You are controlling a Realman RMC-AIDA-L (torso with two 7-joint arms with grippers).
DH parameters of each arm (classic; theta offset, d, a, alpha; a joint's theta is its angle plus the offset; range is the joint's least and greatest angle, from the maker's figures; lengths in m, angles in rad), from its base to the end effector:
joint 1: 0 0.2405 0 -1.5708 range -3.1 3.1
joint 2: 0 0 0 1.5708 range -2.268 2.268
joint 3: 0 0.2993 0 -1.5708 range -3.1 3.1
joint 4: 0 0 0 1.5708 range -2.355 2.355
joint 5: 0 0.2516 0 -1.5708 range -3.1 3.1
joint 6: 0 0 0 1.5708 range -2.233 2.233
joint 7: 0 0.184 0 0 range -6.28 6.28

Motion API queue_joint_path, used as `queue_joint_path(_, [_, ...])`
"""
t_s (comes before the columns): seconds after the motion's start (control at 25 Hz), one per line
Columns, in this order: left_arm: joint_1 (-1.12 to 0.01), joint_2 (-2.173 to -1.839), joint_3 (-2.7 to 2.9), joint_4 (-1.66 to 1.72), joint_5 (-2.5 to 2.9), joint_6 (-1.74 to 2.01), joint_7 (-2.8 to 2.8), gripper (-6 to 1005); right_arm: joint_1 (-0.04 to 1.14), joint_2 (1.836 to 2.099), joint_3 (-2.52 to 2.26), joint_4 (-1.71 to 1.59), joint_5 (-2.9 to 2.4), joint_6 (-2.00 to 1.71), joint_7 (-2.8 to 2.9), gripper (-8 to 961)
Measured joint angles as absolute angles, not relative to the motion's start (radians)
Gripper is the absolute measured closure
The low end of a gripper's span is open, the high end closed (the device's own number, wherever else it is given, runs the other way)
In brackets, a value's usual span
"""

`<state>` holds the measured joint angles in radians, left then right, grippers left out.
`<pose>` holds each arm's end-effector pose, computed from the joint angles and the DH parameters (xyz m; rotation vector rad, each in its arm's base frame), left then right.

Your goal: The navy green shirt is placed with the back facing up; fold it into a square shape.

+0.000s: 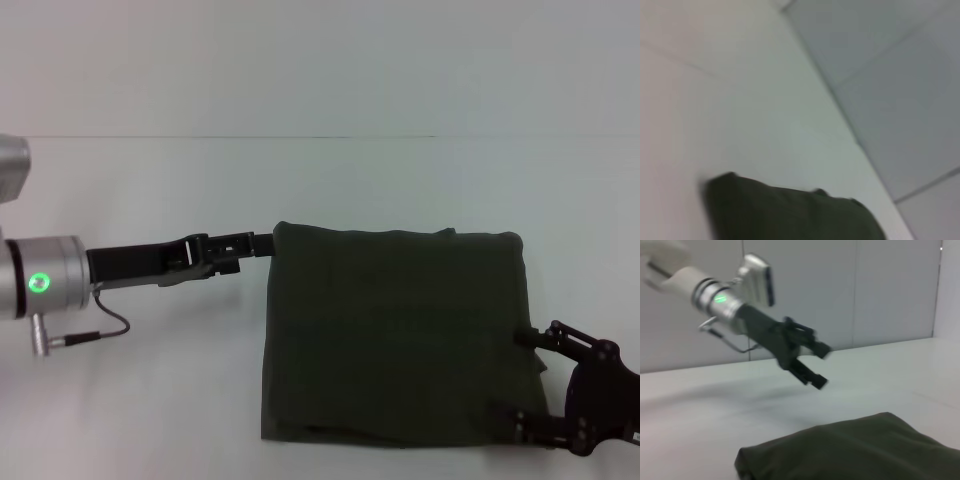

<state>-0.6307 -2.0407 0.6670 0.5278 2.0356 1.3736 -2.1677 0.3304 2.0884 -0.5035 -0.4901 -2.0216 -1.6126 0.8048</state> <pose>-0.3068 0.4384 -0.0624 -2.3095 -1.7245 -0.7623 0.3807 0.3063 -0.0685 -2.5714 0.3331 0.7059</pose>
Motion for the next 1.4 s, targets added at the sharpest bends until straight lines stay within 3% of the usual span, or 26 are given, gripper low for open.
queue_joint_path(0.12, [-0.690, -2.016, 0.721, 0.466, 2.059, 1.260, -2.273, 105, 0.315, 2.090, -0.511, -0.480, -2.024, -1.612, 0.754, 26])
queue_joint_path(0.24, [-0.730, -2.013, 0.757, 0.431, 2.072, 1.190, -2.307, 106, 0.305, 2.092, -0.517, -0.475, -2.025, -1.608, 0.734, 26])
queue_joint_path(0.76, [-0.769, -2.079, 0.886, 0.430, 2.074, 0.981, -2.317, 112, 0.296, 2.092, -0.529, -0.463, -2.025, -1.604, 0.732, 27])
queue_joint_path(1.4, [-0.781, -2.118, 0.916, 0.424, 2.074, 0.918, -2.304, 116, 0.304, 2.092, -0.529, -0.463, -2.026, -1.598, 0.738, 27])
